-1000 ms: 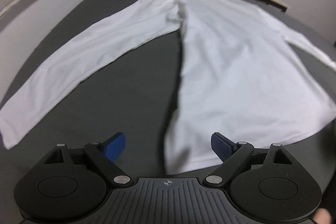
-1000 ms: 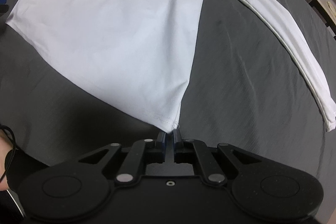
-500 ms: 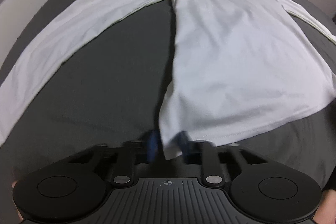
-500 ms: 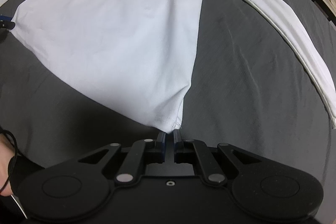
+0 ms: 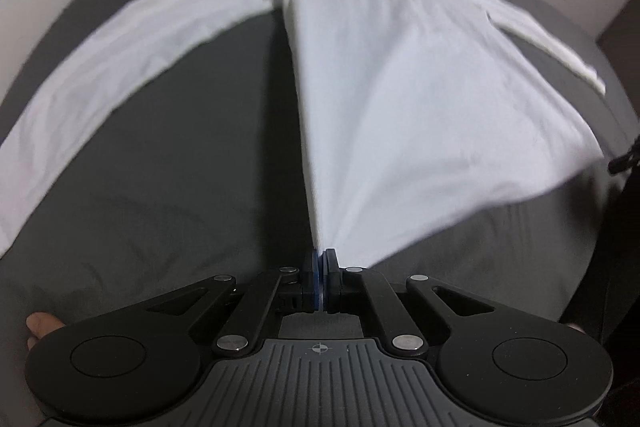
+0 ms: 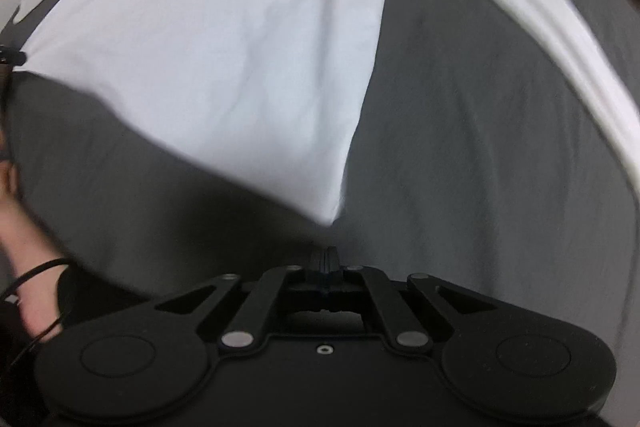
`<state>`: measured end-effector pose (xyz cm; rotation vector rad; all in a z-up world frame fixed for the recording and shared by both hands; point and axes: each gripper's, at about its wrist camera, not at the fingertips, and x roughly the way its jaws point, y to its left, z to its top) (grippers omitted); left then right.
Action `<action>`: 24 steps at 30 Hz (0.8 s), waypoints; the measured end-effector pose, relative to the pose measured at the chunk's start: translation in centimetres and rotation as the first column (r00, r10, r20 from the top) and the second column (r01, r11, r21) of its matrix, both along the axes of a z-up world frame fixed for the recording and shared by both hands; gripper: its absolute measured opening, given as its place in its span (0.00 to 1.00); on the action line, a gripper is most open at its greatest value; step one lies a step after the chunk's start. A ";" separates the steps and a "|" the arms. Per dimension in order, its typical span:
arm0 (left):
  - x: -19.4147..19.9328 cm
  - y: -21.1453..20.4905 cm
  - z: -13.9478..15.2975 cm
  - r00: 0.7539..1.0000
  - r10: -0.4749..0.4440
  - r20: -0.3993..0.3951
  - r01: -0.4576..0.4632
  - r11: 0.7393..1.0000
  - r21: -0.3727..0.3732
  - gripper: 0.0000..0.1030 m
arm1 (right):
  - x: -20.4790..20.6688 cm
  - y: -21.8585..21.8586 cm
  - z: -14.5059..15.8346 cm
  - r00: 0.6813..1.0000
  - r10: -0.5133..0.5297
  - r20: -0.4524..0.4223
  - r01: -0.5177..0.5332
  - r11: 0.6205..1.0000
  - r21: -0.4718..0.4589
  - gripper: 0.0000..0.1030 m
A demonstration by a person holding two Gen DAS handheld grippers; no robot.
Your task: Fold clothes
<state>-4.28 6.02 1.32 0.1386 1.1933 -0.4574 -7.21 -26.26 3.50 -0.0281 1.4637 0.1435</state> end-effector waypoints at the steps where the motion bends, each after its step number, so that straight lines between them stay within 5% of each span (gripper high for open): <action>1: 0.3 -0.1 -0.3 1.000 -0.008 -0.007 0.008 1.000 0.023 0.00 | 0.1 -0.1 -0.1 1.000 -0.006 -0.010 0.006 1.000 0.009 0.01; 5: 1.7 -0.2 -2.2 0.999 -0.018 -0.036 0.022 0.994 0.110 0.00 | 1.1 -1.0 0.1 0.996 -0.088 0.028 0.085 0.994 0.073 0.03; 7: 2.1 -0.6 -3.2 0.998 -0.029 -0.047 0.036 0.989 0.146 0.01 | 1.9 -2.2 0.7 0.979 -0.185 0.079 0.172 0.973 0.157 0.18; 9: 2.2 -1.1 -3.5 0.999 -0.032 -0.039 0.038 0.987 0.154 0.01 | 2.7 -4.1 1.1 0.941 -0.303 0.152 0.266 0.938 0.222 0.32; 11: 2.1 -1.5 -3.4 0.999 -0.033 -0.031 0.038 0.986 0.160 0.01 | 3.7 -6.1 0.9 0.873 -0.437 0.218 0.369 0.883 0.290 0.32; 14: 1.8 -1.6 -2.7 0.999 -0.029 -0.035 0.035 0.982 0.187 0.25 | 5.5 -8.7 -0.4 0.746 -0.620 0.244 0.477 0.752 0.455 0.32; 16: 1.4 -1.8 -1.6 1.000 -0.019 -0.012 0.021 0.969 0.246 0.65 | 7.2 -9.9 -1.7 0.666 -0.713 0.219 0.502 0.645 0.576 0.32; 20: -1.3 -5.0 3.4 0.971 -0.182 0.155 0.139 0.957 0.256 0.69 | 11.3 -12.6 -5.6 0.532 -0.844 0.071 0.523 0.393 0.756 0.32; 22: -2.7 -7.9 5.7 0.931 -0.290 0.223 0.247 0.947 0.204 0.70 | 13.4 -13.7 -7.5 0.476 -0.880 0.001 0.524 0.284 0.803 0.33; 24: -4.1 -11.6 7.0 0.865 -0.430 0.260 0.400 0.902 0.162 0.70 | 15.3 -14.5 -9.1 0.437 -0.898 -0.046 0.516 0.209 0.830 0.33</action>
